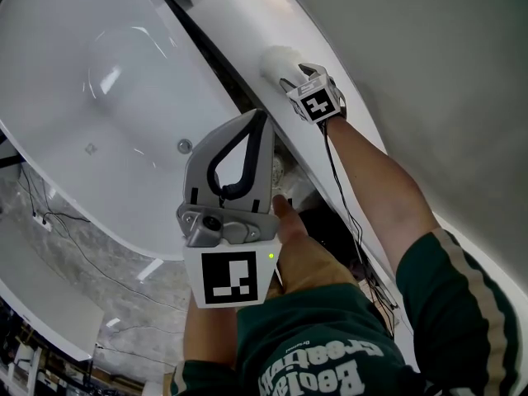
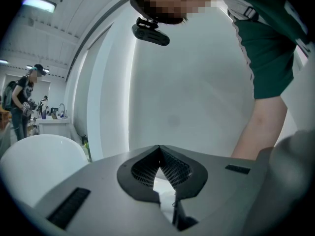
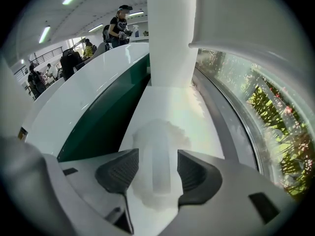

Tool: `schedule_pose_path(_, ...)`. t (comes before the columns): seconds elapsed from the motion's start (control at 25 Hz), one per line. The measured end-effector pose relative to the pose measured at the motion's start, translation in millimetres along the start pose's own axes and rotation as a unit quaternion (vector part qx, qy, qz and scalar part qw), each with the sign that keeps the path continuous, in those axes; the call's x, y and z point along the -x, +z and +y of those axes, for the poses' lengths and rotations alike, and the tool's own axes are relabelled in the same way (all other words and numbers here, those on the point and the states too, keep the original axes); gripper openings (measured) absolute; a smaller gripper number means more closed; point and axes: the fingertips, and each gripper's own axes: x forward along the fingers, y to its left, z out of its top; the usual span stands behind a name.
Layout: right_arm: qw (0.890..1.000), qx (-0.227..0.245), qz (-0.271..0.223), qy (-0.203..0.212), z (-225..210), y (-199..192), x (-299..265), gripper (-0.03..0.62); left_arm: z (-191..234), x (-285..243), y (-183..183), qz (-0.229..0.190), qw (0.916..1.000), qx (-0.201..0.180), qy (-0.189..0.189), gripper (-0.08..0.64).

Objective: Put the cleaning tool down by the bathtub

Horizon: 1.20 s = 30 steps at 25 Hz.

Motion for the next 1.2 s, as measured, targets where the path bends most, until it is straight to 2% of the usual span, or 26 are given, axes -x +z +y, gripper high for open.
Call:
schedule_pose_path(0.68,0.999,-0.017,-0.048,-0.004,-2.5,7.1,17.3,0.233,-13.7,4.0,2.8,0.001,1.0,0.003,0.002,0.008)
schedule_pose_path(0.88,0.998,-0.009,-0.065,0.006,3.5,17.1,36.3,0.233,-18.9,11.4,16.2,-0.001,1.0,0.0,0.002,0.008)
schedule_pose_path(1.2,0.991,-0.022,-0.128,0.005,13.1,47.0,96.1,0.233,-24.9,32.8,51.3,-0.01,0.9995,-0.029,0.006,0.008)
